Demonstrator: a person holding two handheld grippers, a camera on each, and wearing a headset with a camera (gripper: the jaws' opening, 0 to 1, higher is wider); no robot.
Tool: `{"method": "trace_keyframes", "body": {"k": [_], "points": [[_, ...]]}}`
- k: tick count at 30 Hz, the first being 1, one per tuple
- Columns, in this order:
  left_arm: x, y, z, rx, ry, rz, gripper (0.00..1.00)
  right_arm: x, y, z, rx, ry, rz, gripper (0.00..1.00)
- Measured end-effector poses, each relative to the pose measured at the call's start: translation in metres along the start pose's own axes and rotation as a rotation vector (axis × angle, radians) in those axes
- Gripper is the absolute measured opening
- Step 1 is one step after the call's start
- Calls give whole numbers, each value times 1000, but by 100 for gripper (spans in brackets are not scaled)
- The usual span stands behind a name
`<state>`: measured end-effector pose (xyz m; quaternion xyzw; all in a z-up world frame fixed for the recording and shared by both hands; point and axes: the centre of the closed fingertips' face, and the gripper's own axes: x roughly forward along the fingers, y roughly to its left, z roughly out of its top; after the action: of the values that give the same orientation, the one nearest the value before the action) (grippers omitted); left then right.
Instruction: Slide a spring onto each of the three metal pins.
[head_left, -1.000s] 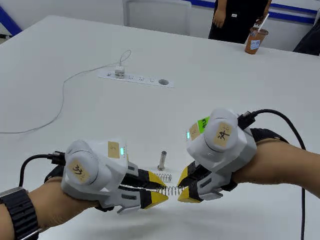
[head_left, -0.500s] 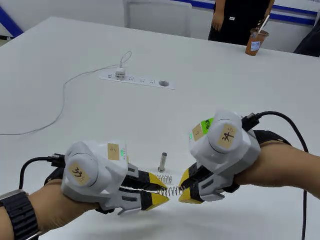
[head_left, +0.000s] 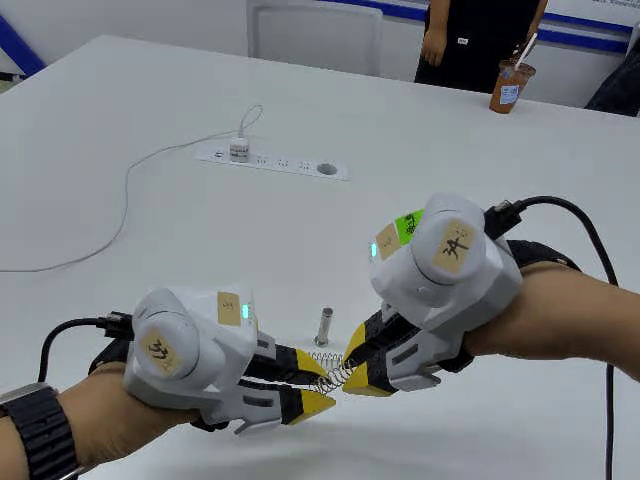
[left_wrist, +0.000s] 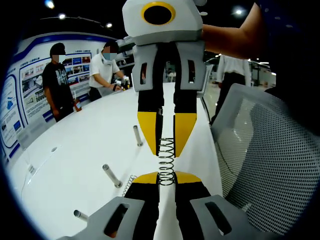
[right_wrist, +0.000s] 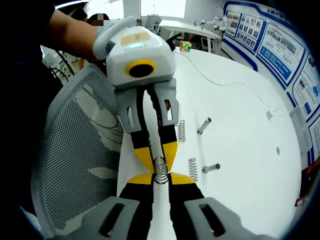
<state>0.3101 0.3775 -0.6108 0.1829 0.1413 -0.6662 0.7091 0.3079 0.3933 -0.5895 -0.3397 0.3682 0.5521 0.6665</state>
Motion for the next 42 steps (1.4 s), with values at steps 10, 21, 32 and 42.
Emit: {"method": "trace_keyframes", "body": {"k": [10,21,32,42], "points": [[2,0,1,-3,-6,0,10,0,2,11,-15,-11,4,12],[5,0,3,0,-9,-5,11,1,1,14,-22,-8,5,12],[3,1,2,-11,-18,1,12,0,0,13,-17,-3,2,12],[-13,11,-6,-56,-30,45,18,-8,-12,-3,11,22,-27,12]]}}
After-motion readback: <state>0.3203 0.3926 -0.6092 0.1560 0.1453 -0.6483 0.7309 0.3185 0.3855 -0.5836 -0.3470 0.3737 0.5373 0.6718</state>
